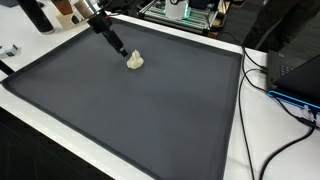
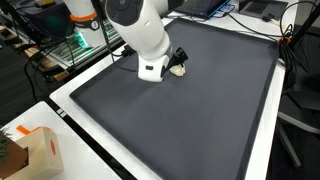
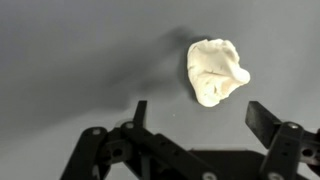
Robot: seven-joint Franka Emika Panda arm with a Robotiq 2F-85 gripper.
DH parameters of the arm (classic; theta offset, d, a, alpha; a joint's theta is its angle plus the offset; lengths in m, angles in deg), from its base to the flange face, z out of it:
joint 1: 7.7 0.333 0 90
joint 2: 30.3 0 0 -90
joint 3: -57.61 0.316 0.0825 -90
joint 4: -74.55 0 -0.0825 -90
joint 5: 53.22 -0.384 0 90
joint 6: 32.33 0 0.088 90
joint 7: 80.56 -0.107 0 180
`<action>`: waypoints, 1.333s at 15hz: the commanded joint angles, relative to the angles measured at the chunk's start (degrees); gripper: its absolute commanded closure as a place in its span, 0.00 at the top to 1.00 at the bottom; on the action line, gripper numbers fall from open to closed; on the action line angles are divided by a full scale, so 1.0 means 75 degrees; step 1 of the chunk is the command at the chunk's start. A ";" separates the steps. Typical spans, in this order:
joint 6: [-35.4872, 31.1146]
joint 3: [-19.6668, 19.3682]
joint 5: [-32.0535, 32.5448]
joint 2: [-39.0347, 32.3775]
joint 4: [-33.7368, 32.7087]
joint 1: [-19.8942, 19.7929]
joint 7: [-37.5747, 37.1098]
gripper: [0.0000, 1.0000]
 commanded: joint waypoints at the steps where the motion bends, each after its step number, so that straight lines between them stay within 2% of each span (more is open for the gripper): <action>1: -0.0034 0.0065 0.1310 -0.0326 -0.0508 0.0205 -0.1226 1.00; 8: 0.0129 0.0199 0.3446 -0.0718 -0.1327 0.0744 -0.2850 1.00; 20: -0.0020 0.0260 0.6400 -0.0755 -0.1647 0.1976 -0.3323 1.00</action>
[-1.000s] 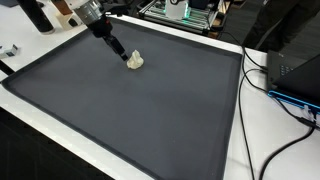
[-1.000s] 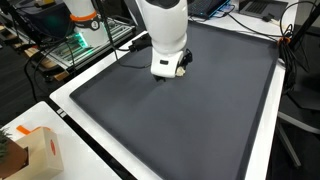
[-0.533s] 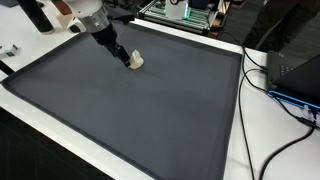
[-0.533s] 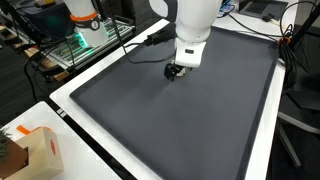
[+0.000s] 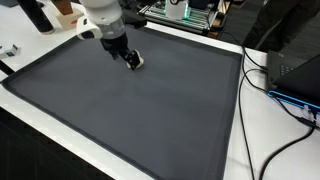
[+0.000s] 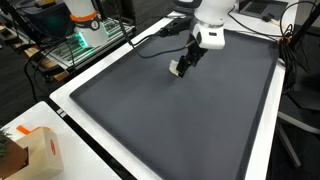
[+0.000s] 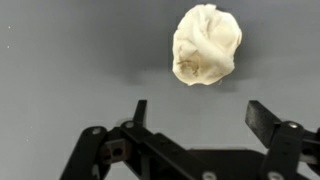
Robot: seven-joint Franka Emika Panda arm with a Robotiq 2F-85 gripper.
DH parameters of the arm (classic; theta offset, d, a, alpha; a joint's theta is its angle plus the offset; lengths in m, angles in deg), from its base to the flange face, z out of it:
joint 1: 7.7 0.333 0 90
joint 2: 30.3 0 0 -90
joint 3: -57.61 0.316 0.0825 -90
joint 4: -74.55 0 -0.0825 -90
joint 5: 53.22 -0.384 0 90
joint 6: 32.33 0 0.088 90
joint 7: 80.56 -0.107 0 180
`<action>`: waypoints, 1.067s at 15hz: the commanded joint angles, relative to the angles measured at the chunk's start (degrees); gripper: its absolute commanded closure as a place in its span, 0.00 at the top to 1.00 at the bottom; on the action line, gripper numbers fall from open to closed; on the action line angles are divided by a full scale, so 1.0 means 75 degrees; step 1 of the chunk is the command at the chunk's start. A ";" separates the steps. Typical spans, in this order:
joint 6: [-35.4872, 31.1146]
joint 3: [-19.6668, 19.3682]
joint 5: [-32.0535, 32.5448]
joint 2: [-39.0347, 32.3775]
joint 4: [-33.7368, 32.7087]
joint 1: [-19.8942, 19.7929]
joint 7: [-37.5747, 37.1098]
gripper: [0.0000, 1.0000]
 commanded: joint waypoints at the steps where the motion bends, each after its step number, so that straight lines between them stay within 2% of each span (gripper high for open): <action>1: -0.0055 -0.0039 0.0987 0.0001 -0.0001 0.0392 -0.0222 1.00; 8: -0.0443 -0.0061 0.2459 0.0083 0.0297 0.0988 -0.0686 1.00; 16: -0.1384 -0.0306 0.4034 0.0302 0.1006 0.1591 -0.1979 1.00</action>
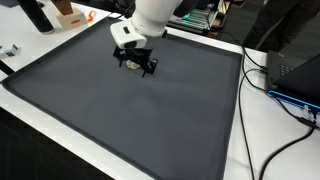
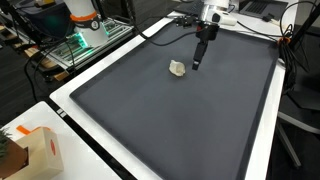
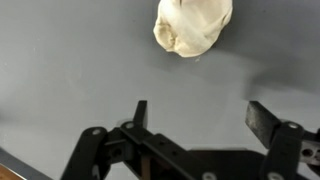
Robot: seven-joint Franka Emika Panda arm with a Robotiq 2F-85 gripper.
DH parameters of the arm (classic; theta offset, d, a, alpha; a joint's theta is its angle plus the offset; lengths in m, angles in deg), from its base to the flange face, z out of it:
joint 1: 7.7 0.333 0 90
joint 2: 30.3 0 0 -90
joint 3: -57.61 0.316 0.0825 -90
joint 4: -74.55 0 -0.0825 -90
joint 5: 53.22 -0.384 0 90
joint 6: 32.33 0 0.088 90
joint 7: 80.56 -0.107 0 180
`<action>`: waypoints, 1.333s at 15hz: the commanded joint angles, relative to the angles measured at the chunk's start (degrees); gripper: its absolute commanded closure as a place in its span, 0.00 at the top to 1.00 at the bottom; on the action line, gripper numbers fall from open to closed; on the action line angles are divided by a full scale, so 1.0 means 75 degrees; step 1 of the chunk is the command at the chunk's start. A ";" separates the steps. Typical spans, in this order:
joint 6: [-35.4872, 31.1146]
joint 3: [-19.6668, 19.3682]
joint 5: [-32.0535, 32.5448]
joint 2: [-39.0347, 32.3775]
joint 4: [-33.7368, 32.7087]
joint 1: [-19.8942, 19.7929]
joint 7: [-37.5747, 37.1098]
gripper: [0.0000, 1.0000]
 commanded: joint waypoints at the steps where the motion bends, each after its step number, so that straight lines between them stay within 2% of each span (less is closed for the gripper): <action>1: -0.0467 -0.0248 0.0757 0.0320 0.0622 0.0350 -0.0734 1.00; 7: -0.0461 -0.0286 0.2120 0.0681 0.1099 0.0648 -0.1998 1.00; 13: -0.0051 0.0024 0.3478 0.1006 0.1487 0.0575 -0.3164 1.00; 15: 0.0184 0.0197 0.3649 0.1107 0.1626 0.0495 -0.3355 1.00; 20: 0.0576 0.0689 0.3360 0.1311 0.1889 0.0254 -0.3236 1.00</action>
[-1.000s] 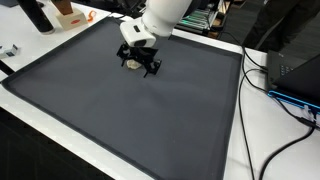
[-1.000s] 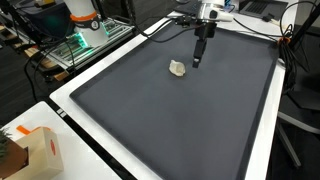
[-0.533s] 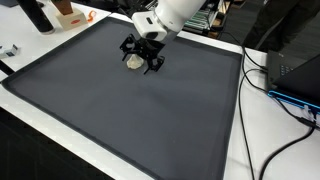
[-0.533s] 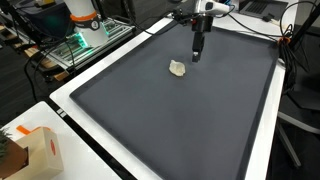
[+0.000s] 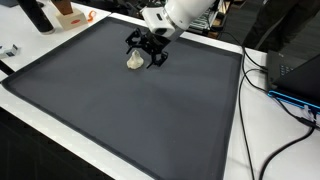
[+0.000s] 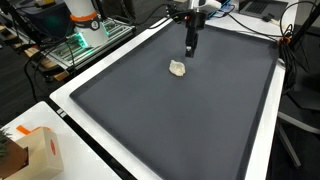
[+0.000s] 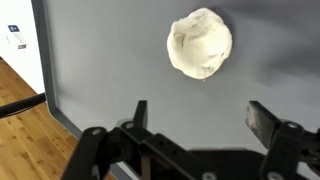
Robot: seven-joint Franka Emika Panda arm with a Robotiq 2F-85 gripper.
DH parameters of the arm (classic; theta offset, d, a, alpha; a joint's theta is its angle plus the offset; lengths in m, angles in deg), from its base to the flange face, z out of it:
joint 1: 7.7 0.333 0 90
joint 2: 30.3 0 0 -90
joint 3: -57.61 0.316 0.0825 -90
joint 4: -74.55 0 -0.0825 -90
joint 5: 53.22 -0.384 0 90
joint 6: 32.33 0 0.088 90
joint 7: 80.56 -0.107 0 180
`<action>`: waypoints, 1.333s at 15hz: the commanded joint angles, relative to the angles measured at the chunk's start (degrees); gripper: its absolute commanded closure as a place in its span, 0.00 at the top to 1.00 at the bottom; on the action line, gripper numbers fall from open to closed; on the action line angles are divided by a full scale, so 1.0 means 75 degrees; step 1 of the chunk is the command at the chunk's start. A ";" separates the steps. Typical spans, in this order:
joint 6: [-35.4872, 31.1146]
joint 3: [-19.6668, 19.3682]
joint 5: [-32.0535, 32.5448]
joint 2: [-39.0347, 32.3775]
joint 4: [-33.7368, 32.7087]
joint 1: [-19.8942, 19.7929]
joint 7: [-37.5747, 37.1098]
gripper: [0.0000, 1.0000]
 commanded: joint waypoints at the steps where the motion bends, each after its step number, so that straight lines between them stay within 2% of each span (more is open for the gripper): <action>1: 0.0244 0.0428 -0.0047 0.0348 0.0424 -0.0291 -0.0027 1.00; 13: 0.0193 0.0902 -0.0553 0.0692 0.0834 -0.0765 0.0381 1.00; 20: -0.0050 0.0946 -0.1675 0.1036 0.0985 -0.1078 0.1199 1.00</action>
